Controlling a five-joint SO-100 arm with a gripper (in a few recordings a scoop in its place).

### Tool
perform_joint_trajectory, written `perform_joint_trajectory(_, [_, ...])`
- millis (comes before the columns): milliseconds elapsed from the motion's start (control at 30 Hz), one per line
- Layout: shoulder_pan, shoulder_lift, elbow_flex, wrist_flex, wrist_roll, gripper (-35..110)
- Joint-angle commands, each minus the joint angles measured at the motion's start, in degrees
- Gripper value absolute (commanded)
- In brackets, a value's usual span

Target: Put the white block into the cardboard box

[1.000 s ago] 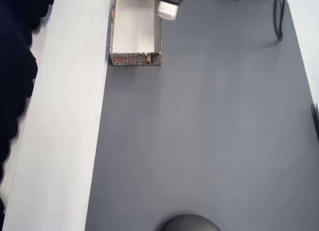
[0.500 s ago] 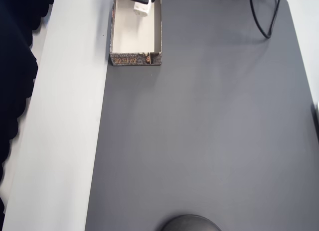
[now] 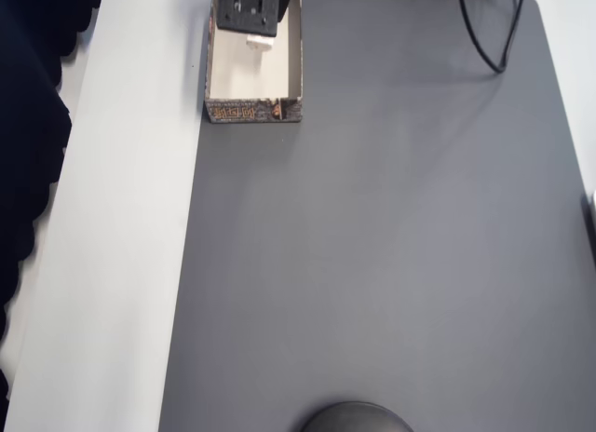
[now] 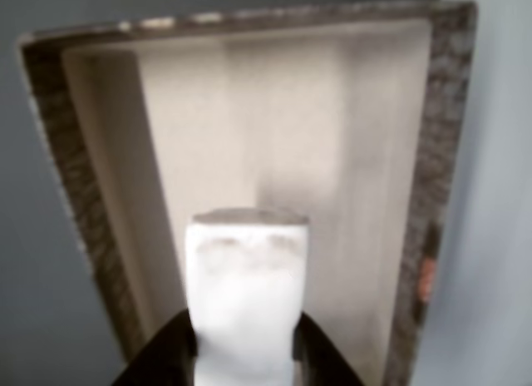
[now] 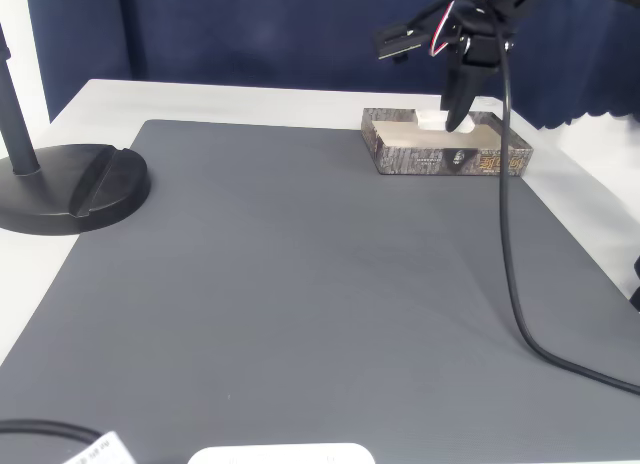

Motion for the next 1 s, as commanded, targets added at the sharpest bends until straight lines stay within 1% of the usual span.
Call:
perform_joint_trajectory(0, [0.70, -0.44, -7.21, 0.62, 1.76, -2])
perform_joint_trajectory(433, [1.85, -4.22, -10.55, 0.62, 11.07, -2])
perform_joint_trajectory(533, [1.93, -4.57, -10.81, 0.53, 9.84, -2])
perform_joint_trajectory(667, [1.76, -4.92, -11.16, 0.00, 4.04, -2])
perform_joint_trajectory(967, [0.97, -8.44, -14.24, -0.44, 2.20, -2])
